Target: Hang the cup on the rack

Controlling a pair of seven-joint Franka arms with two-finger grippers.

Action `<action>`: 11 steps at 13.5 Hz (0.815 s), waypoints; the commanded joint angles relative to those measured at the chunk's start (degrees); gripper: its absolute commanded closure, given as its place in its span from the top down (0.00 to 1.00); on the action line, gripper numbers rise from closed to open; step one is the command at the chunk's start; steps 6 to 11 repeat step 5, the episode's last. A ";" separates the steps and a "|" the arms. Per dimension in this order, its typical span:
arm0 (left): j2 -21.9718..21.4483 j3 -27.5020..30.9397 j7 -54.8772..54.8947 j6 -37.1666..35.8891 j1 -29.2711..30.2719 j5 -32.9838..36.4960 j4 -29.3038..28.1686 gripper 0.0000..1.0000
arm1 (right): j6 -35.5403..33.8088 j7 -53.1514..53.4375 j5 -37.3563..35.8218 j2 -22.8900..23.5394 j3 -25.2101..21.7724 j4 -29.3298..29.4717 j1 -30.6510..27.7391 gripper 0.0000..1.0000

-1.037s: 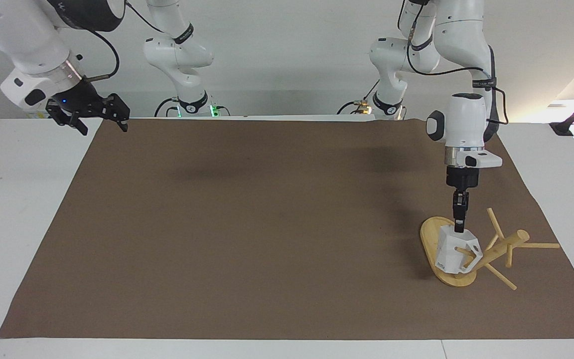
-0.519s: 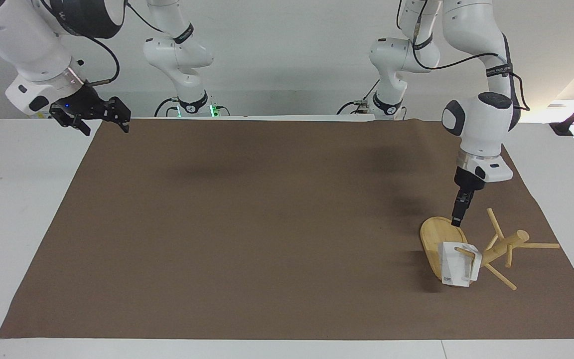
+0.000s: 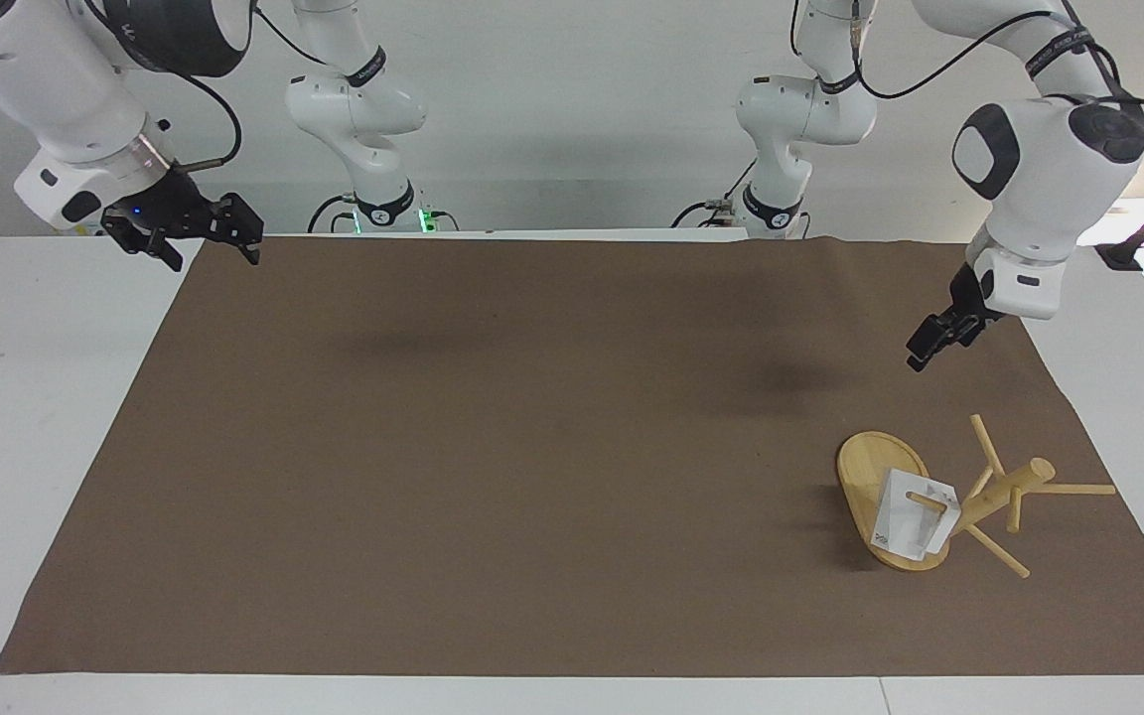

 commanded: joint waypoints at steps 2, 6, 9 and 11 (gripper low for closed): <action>-0.36 -0.15 9.48 -12.45 0.45 0.99 8.43 1.00 | 1.36 4.24 -1.23 -1.06 -0.07 -1.61 0.02 1.00; -0.90 -0.24 9.47 -11.24 0.28 0.99 8.17 1.00 | 1.01 3.90 -0.97 -1.06 0.01 -1.52 -0.42 1.00; -0.90 -0.24 9.47 -11.24 0.28 0.99 8.17 1.00 | 1.01 3.90 -0.97 -1.06 0.01 -1.52 -0.42 1.00; -0.90 -0.24 9.47 -11.24 0.28 0.99 8.17 1.00 | 1.01 3.90 -0.97 -1.06 0.01 -1.52 -0.42 1.00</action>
